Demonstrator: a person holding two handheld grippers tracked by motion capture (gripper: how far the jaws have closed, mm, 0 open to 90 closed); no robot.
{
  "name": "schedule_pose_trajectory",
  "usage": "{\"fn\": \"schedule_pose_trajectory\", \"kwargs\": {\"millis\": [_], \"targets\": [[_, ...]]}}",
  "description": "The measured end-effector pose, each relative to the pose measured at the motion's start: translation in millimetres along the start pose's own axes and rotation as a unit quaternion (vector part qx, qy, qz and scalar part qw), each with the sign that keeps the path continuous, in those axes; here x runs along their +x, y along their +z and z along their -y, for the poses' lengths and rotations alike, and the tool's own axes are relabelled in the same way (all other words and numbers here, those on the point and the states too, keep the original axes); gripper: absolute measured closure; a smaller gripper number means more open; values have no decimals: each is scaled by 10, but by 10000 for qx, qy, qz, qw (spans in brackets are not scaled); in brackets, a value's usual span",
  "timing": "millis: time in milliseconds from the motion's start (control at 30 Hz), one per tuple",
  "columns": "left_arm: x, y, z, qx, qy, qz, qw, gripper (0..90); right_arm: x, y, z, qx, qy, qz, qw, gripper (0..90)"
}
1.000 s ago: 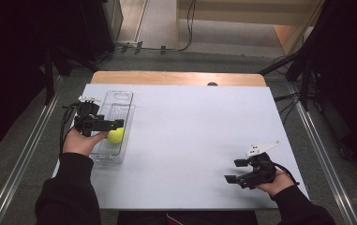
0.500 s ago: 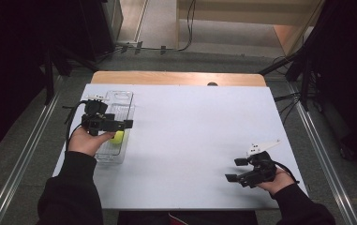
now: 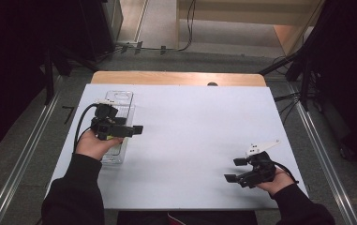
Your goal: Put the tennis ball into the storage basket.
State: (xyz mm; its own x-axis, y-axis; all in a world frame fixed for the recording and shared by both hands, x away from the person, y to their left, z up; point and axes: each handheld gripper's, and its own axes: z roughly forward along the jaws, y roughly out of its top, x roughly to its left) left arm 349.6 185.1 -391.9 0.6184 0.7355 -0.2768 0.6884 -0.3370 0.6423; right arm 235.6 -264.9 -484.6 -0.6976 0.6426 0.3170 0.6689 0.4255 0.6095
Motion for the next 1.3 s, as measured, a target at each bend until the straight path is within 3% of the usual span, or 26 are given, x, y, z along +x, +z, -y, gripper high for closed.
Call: {"fn": "schedule_pose_trajectory", "kwargs": {"millis": [600,833,1300], "targets": [[-141,136,70,136,268,279,9992,151,46,-6,7,3,7,66,10000,170],[-193,145,121,106,278,445,9986,163,48,-3,5,15,-36,60,10000,171],[-285,175,252,242,496,448,9975,163,46,-3,3,12,-23,51,10000,170]]}}
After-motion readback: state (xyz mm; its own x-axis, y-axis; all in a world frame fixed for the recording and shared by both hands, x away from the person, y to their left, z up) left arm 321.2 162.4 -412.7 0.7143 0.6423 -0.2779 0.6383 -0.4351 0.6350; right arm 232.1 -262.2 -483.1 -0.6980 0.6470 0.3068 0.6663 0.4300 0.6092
